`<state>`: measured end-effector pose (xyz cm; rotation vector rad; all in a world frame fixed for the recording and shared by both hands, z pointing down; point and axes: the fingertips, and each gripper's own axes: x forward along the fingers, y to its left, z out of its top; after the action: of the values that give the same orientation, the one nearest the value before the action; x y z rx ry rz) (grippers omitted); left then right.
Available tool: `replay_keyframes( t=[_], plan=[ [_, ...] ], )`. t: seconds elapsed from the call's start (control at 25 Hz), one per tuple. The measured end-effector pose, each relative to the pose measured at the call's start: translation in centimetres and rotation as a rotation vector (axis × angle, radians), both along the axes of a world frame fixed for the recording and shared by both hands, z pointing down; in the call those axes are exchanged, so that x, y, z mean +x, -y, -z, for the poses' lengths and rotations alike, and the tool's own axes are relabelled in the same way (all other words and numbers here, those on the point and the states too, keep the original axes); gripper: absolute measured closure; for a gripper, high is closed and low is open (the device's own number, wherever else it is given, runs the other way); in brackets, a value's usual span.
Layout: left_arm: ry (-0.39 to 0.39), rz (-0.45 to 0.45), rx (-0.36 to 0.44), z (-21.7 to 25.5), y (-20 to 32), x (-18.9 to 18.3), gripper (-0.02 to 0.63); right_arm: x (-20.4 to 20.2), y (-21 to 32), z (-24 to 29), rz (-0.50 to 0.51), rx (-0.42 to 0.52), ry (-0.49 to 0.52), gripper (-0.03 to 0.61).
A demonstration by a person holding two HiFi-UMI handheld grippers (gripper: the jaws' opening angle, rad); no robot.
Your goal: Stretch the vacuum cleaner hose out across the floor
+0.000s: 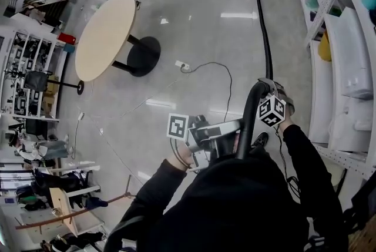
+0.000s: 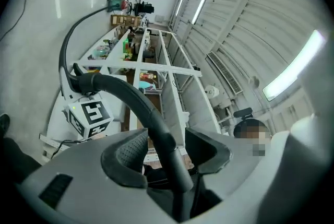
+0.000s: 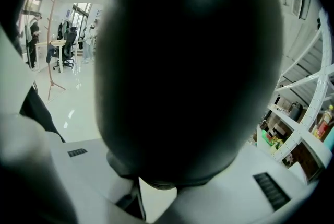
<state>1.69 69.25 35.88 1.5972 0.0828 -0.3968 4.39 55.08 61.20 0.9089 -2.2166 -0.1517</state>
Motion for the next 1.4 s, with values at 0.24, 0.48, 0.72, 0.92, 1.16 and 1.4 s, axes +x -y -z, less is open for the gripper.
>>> replay_keyframes(
  t=[0.24,0.48,0.72,0.92,1.16,1.4],
  plan=[
    [0.058,0.009,0.072,-1.9,-2.7,-4.1,0.394,-3.8,-1.4,-0.5,0.053,0.052,-0.074,0.431],
    [0.323,0.062,0.145,-5.8,-3.2,-13.5,0.396,-7.9,-2.2,-1.5,0.107,0.107,-0.331,0.431],
    [0.523,0.011,0.261,-8.0,-5.7,-18.0,0.350,-12.8,-1.8,-1.4,0.095,0.139,-0.455,0.431],
    [0.609,-0.059,0.366,-8.7,-8.8,-18.9,0.417,-16.7,-2.9,-1.7,0.034,0.114,-0.335,0.431],
    [0.777,-0.155,0.523,-9.2,-9.4,-19.0,0.449,-17.2,-2.9,-1.3,-0.062,0.203,-0.240,0.361],
    [0.978,-0.207,0.586,-11.8,-7.6,-20.1,0.449,-11.6,-6.4,-6.2,-0.245,-0.038,-0.219,0.246]
  ],
)
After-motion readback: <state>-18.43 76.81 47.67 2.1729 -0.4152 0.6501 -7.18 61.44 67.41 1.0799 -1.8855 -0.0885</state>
